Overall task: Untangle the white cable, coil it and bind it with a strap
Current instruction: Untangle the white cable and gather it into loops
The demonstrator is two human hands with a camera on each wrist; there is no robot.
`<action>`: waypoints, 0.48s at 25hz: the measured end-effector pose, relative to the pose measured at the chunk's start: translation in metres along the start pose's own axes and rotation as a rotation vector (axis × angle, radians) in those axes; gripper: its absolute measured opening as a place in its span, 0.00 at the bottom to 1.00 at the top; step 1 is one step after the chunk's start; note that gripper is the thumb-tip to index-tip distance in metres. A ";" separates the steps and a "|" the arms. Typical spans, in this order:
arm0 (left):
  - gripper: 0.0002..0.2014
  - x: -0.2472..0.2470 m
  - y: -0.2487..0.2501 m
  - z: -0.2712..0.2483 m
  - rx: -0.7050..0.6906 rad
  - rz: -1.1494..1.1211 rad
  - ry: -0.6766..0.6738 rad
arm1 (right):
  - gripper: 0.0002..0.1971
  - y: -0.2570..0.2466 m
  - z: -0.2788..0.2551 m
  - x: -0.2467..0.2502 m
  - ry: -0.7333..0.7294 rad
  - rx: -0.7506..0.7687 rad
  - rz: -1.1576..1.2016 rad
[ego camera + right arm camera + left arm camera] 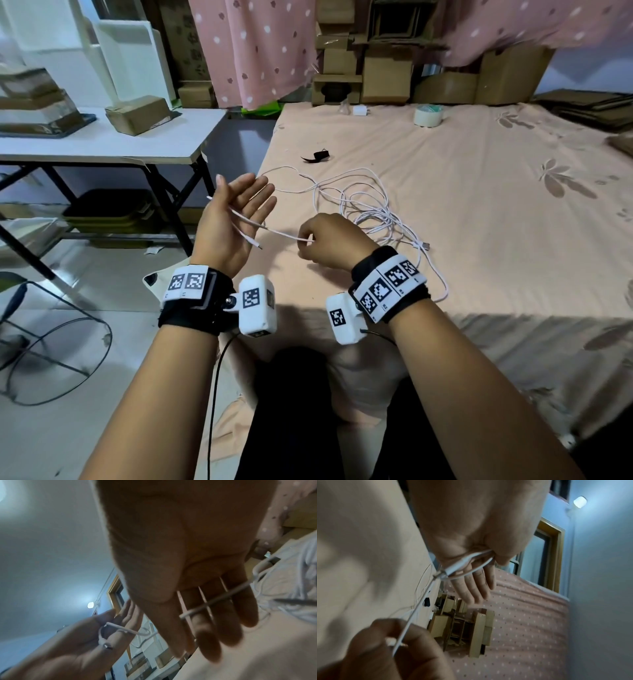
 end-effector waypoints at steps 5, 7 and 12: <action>0.22 0.004 0.002 0.006 -0.260 0.060 0.178 | 0.11 0.012 -0.010 0.018 -0.129 -0.058 -0.422; 0.22 0.012 0.012 0.005 -0.375 0.005 0.314 | 0.07 0.024 -0.013 0.025 -0.095 -0.087 -0.441; 0.22 0.029 0.036 0.007 -0.453 0.028 0.457 | 0.07 0.065 -0.017 0.030 0.089 -0.244 -0.203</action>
Point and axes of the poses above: each hand's wrist, its own z-axis towards the middle knuckle, its own x-axis out of the back of the hand, y = z × x, the point moved 2 cm from there along z, towards the middle knuckle, and after that the axes turned 11 degrees about x, right-handed, at the moved point
